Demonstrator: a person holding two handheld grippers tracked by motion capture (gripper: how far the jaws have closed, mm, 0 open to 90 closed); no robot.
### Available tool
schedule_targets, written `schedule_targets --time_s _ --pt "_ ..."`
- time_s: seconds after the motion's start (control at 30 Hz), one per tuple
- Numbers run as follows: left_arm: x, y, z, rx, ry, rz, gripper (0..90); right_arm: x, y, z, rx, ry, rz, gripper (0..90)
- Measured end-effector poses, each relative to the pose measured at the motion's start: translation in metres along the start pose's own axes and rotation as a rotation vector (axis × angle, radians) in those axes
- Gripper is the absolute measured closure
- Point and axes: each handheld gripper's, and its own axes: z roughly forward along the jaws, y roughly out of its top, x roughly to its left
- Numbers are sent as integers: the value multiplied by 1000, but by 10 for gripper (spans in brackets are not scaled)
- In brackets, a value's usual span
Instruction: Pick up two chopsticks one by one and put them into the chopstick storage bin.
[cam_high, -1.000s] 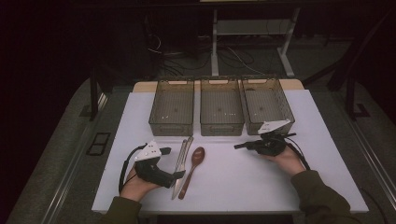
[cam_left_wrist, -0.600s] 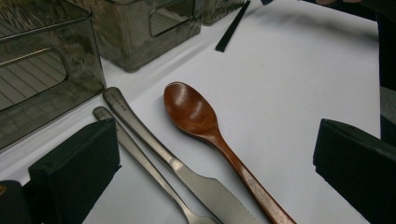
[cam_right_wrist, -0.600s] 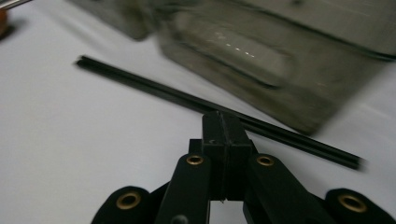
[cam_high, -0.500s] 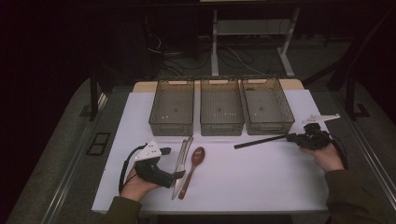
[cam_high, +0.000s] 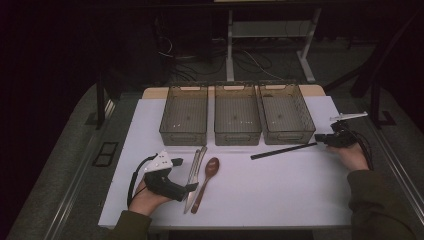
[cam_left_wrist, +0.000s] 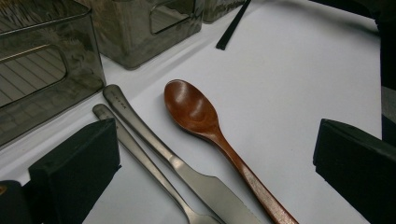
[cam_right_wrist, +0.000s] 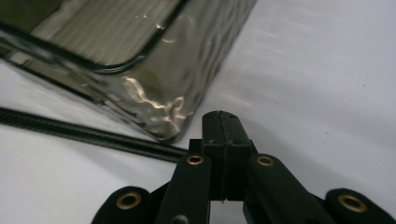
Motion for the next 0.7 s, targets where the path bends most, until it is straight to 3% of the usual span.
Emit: schedule_targets --time_s 0.1,0.27,0.7 --pt "0 0 0 2 0 3 0 -2 -2 6 30 -13 2 888" --pt "-1 0 0 1 -1 3 0 -4 -4 6 28 -15 16 888" --pt "-1 0 0 -2 -2 5 0 1 -16 -6 49 4 -11 889"
